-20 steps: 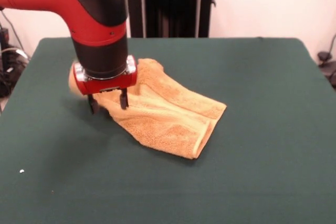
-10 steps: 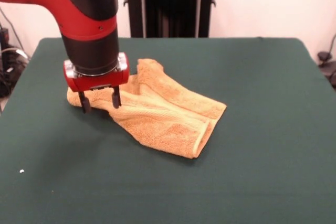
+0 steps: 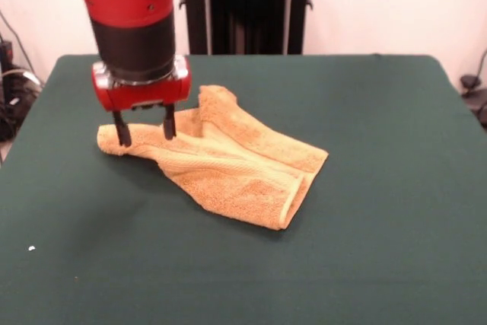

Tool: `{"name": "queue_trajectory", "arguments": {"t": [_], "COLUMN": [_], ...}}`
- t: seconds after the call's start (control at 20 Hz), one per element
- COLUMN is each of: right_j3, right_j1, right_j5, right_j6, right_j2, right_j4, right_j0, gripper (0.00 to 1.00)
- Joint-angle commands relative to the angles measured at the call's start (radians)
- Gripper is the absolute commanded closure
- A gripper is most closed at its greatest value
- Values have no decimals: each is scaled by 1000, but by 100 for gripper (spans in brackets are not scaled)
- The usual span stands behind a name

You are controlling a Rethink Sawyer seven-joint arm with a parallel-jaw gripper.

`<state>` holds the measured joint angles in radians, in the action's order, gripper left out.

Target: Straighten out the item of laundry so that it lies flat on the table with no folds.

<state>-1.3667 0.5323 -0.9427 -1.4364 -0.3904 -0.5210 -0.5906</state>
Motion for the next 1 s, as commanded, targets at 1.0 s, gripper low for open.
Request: {"name": "queue_trajectory", "arguments": {"t": [1.0], "right_j3": [-301], "right_j1": [-16], "right_j5": [396], "right_j6": [-256], "right_j2": [22], "right_j4": [141], "right_j0": [189], "gripper": [0]}}
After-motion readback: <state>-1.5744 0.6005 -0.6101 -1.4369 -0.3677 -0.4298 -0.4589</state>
